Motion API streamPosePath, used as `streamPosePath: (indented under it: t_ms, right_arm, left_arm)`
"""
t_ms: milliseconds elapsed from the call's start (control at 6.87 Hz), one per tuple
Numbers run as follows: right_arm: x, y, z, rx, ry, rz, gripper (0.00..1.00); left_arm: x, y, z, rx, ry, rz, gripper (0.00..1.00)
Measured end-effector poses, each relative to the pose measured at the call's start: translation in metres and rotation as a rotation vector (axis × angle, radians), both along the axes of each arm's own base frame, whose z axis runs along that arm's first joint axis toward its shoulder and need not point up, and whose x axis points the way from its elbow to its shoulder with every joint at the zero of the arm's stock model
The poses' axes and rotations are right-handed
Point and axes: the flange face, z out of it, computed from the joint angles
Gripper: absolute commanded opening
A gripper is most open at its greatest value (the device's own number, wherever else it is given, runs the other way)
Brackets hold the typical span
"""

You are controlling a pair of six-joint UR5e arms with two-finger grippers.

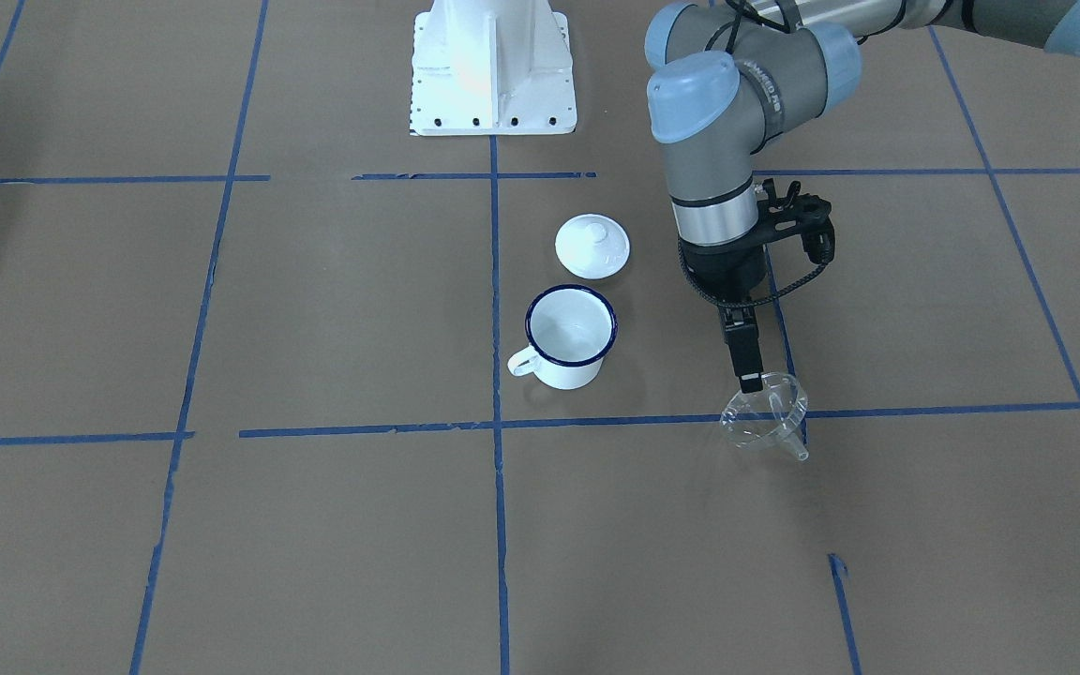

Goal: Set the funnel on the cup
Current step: 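Grasp the clear glass funnel with the left gripper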

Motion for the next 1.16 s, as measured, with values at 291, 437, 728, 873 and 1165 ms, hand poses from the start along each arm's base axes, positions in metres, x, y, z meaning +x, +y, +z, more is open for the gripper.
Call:
streamPosePath:
  t_ms: [291,437,728,873,1165]
  right_arm:
    - [0.0,0.0,0.0,0.0,0.0,0.0,1.0]
    - [0.0,0.0,0.0,0.0,0.0,0.0,1.0]
    - [0.0,0.0,0.0,0.0,0.0,0.0,1.0]
    - [0.0,0.0,0.0,0.0,0.0,0.0,1.0]
    - [0.0,0.0,0.0,0.0,0.0,0.0,1.0]
  left_arm:
    - [0.009,-0.013,0.024,-0.019,-0.015,-0.141,0.87]
    - [0.01,-0.015,0.024,-0.017,-0.007,-0.172,0.85]
    - [0.011,-0.021,0.025,-0.005,0.003,-0.209,0.85]
    - [0.015,-0.025,0.031,0.004,0.006,-0.222,0.82]
    - [0.022,-0.032,0.041,0.017,0.009,-0.231,0.45]
